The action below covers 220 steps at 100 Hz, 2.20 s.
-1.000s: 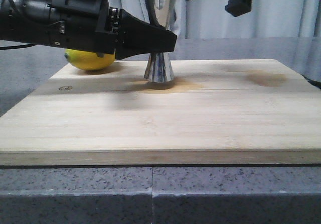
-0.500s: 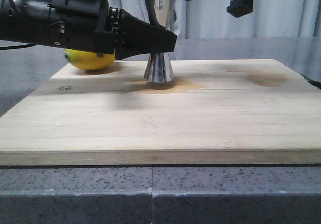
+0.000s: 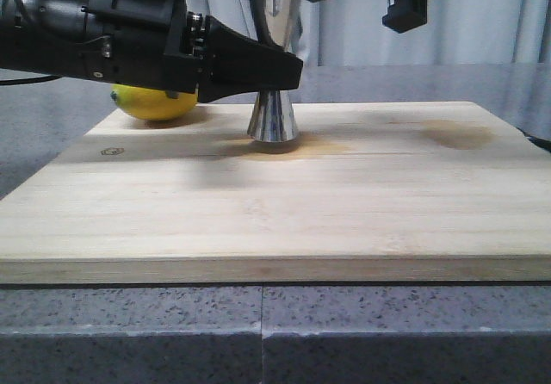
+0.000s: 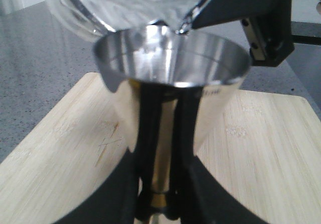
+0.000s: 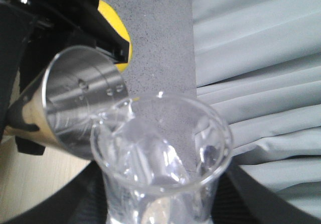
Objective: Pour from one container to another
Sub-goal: 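Tilt the beaker with the right gripper, pouring liquid into the jigger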
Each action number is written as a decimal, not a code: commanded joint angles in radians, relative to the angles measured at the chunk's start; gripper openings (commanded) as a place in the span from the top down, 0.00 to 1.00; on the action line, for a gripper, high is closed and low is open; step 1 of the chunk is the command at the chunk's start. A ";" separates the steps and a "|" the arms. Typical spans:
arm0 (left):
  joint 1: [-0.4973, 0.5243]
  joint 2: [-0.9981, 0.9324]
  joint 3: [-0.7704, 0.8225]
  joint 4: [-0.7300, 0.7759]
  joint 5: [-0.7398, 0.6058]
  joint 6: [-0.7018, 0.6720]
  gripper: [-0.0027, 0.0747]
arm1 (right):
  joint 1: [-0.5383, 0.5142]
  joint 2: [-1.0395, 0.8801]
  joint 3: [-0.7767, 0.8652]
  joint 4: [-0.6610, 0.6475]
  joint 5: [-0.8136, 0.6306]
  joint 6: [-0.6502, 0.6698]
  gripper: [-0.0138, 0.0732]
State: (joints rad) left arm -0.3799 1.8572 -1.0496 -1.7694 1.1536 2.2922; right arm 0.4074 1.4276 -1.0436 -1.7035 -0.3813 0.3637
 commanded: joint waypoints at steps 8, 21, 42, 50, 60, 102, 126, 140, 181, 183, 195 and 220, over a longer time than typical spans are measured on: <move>-0.009 -0.039 -0.028 -0.082 0.116 -0.007 0.99 | 0.005 -0.042 -0.036 0.019 0.079 -0.006 0.51; -0.009 -0.039 -0.028 -0.082 0.116 -0.007 0.99 | 0.005 -0.042 -0.036 0.018 0.080 -0.006 0.51; -0.009 -0.039 -0.028 -0.082 0.116 -0.007 0.99 | 0.005 -0.042 -0.036 0.008 0.078 -0.006 0.51; -0.009 -0.039 -0.028 -0.082 0.116 -0.007 0.99 | 0.005 -0.042 -0.036 0.007 0.073 -0.006 0.51; -0.009 -0.039 -0.028 -0.082 0.116 -0.007 0.99 | 0.005 -0.042 -0.036 0.000 0.068 -0.006 0.51; -0.009 -0.039 -0.028 -0.082 0.116 -0.007 0.99 | 0.005 -0.042 -0.036 -0.032 0.066 -0.006 0.51; -0.009 -0.039 -0.028 -0.082 0.116 -0.007 0.99 | 0.005 -0.042 -0.036 -0.042 0.070 -0.006 0.51; -0.009 -0.039 -0.028 -0.082 0.116 -0.007 0.99 | 0.005 -0.042 -0.036 -0.044 0.073 -0.006 0.51; -0.009 -0.039 -0.028 -0.082 0.116 -0.007 0.99 | 0.005 -0.042 -0.062 -0.062 0.068 -0.006 0.51; -0.009 -0.039 -0.028 -0.082 0.116 -0.007 0.99 | 0.005 -0.042 -0.062 -0.062 0.068 -0.006 0.51; -0.009 -0.039 -0.028 -0.082 0.116 -0.007 0.99 | 0.005 -0.042 -0.062 -0.072 0.066 -0.006 0.51; -0.009 -0.039 -0.028 -0.082 0.116 -0.007 0.99 | 0.005 -0.042 -0.062 -0.080 0.066 -0.006 0.51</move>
State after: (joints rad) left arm -0.3799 1.8572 -1.0496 -1.7679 1.1519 2.2922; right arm 0.4130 1.4276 -1.0660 -1.7965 -0.3281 0.3633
